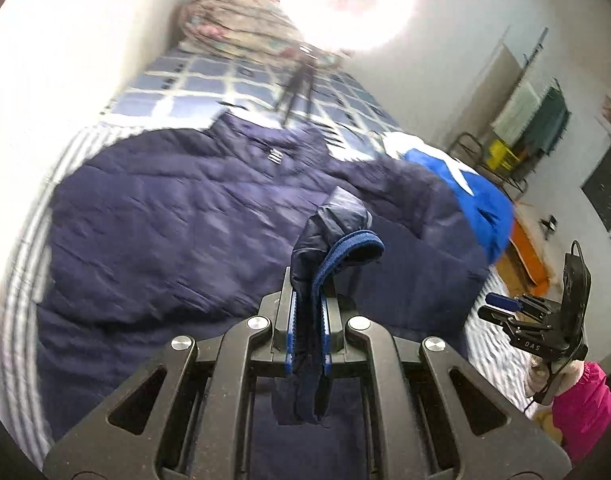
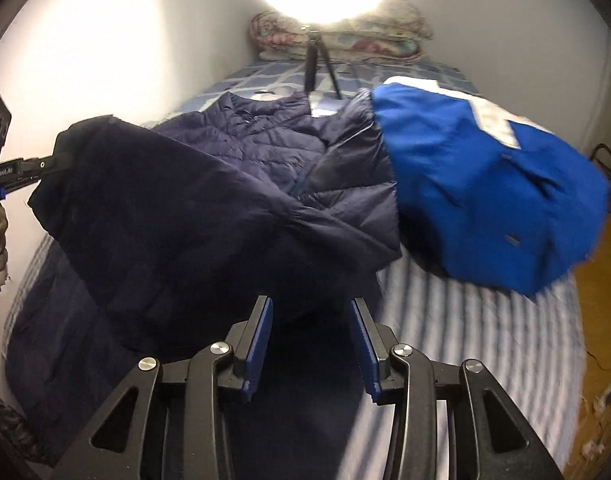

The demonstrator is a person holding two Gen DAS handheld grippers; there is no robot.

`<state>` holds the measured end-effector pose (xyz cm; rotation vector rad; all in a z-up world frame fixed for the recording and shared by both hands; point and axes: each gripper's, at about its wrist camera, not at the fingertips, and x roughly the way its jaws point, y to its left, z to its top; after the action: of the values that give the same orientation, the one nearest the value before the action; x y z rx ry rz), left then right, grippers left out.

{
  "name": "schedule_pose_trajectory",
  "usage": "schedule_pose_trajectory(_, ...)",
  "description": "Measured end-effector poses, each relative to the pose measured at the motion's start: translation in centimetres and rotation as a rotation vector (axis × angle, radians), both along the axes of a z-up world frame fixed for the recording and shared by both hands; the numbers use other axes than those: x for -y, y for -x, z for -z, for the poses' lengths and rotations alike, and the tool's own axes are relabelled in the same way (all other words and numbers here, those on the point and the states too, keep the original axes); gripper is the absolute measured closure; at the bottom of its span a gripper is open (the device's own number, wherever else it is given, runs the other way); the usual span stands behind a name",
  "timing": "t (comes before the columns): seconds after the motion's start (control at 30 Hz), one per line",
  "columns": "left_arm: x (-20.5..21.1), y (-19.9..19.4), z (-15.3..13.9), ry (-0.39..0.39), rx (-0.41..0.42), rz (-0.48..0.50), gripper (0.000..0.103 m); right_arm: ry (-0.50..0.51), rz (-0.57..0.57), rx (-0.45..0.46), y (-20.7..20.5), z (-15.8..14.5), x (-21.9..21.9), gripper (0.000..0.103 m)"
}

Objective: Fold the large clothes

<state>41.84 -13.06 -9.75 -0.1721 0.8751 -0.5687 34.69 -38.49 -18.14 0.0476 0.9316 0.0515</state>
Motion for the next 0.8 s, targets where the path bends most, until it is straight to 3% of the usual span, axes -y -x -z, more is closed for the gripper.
schedule_pose_trajectory(0.17,-4.1,-4.8,2.0,0.026,-0.001,-0.126,0.095,-0.019,-0.066,0.019,-3.5,0.7,-1.1,0.062)
schedule_pose_trajectory(0.33,-5.9,-8.3,5.0,-0.002,-0.023,-0.197,0.095,-0.028,-0.065,0.023,-8.2,2.0,-2.4,0.062)
schedule_pose_trajectory(0.57,-7.5,-11.0,6.9,-0.033,-0.018,-0.244,0.095,0.074,0.076,0.013,-13.5,3.6,-1.0,0.062)
schedule_pose_trajectory(0.63,-7.6,-12.0,7.6,-0.052,-0.026,-0.25,0.095,0.116,0.16,-0.013,-14.5,4.7,0.3,0.069)
schedule_pose_trajectory(0.67,-7.5,-12.4,7.8,-0.066,-0.027,-0.254,0.095,0.109,0.187,-0.021,-14.8,5.2,1.0,0.078)
schedule_pose_trajectory(0.8,-7.5,-13.3,8.7,-0.102,-0.023,-0.278,0.095,0.084,0.212,-0.034,-15.4,6.1,2.0,0.081)
